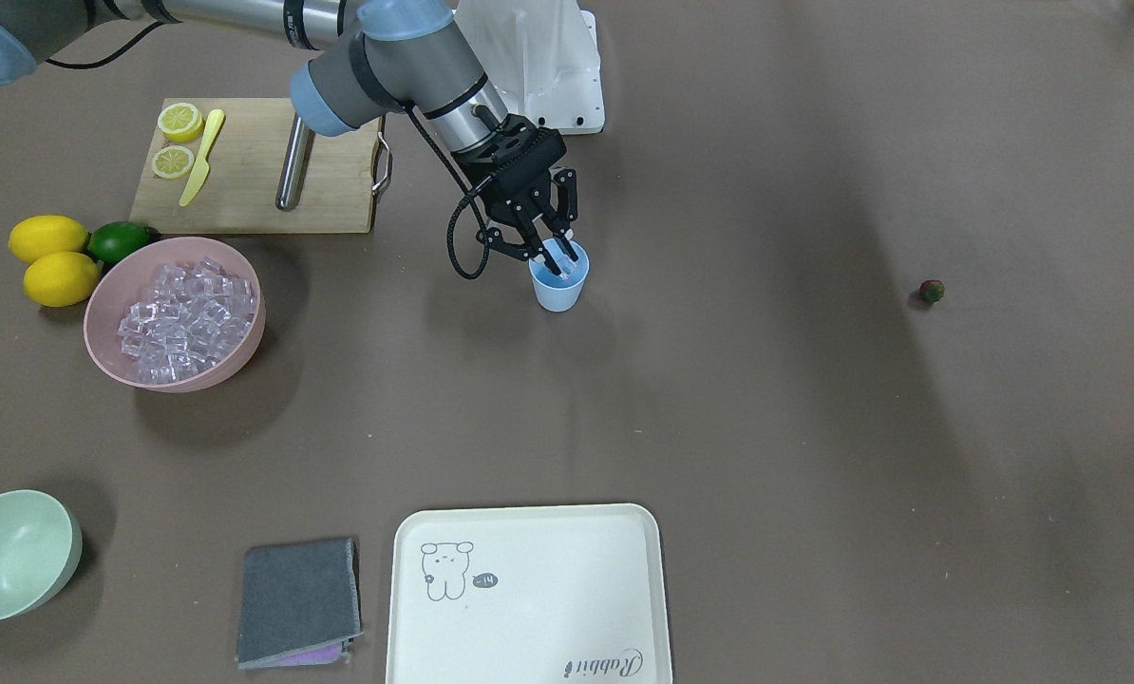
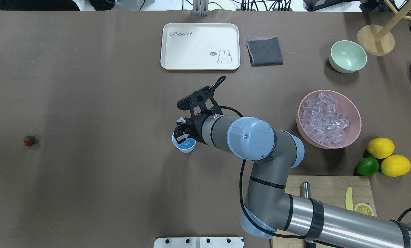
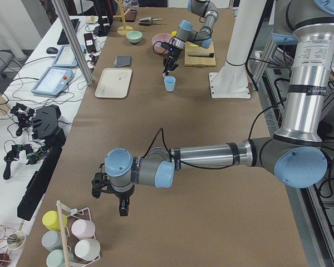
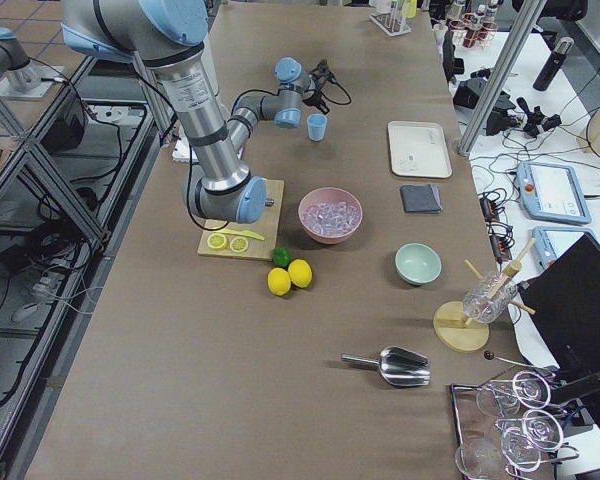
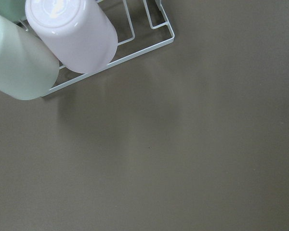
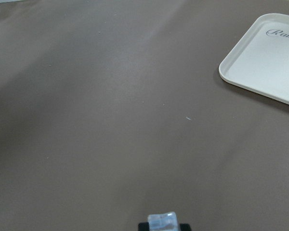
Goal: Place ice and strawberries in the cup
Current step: 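Open the right gripper above the cup to release the cube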
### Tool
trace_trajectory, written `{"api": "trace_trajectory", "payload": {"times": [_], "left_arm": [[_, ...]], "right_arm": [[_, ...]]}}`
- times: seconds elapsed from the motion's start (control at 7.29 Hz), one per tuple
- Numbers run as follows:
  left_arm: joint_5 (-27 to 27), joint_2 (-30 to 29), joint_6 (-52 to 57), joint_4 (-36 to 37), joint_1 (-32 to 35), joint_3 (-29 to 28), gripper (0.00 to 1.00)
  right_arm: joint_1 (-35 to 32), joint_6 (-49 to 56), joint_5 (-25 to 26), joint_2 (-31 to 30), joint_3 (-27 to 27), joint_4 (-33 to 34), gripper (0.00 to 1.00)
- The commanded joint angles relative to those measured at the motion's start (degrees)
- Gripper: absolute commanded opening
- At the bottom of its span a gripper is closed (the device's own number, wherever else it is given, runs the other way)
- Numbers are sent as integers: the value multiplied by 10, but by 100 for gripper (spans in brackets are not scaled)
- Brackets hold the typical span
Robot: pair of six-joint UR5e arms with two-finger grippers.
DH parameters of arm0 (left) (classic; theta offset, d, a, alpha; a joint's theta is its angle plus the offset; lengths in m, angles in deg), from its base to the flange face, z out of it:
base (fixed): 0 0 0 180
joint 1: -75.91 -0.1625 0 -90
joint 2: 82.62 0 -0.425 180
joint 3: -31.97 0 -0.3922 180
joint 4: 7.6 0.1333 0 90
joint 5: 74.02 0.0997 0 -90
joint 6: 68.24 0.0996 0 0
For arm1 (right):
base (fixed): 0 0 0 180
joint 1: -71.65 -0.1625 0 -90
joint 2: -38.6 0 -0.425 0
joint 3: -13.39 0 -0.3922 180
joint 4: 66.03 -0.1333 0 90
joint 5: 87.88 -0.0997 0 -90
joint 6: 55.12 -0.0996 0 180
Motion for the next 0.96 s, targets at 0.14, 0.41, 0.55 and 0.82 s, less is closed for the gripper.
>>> {"api": "trace_trajectory", "payload": {"times": [0.14,0.41,0.55,0.82], "left_arm": [[1,-5,0,0,0,-9,98],[1,-5,0,0,0,-8,98],[1,-5,0,0,0,-7,98],[0,-7,0,-1,0,-4,98]], "right_arm": [[1,-2,-5,-6,5,-3,99],[-2,-3,-5,-6,9,-9,100],[-12,-11,-8,-16,8,-37,100],[-71,-37,-77,-46,8,-74,100]]}}
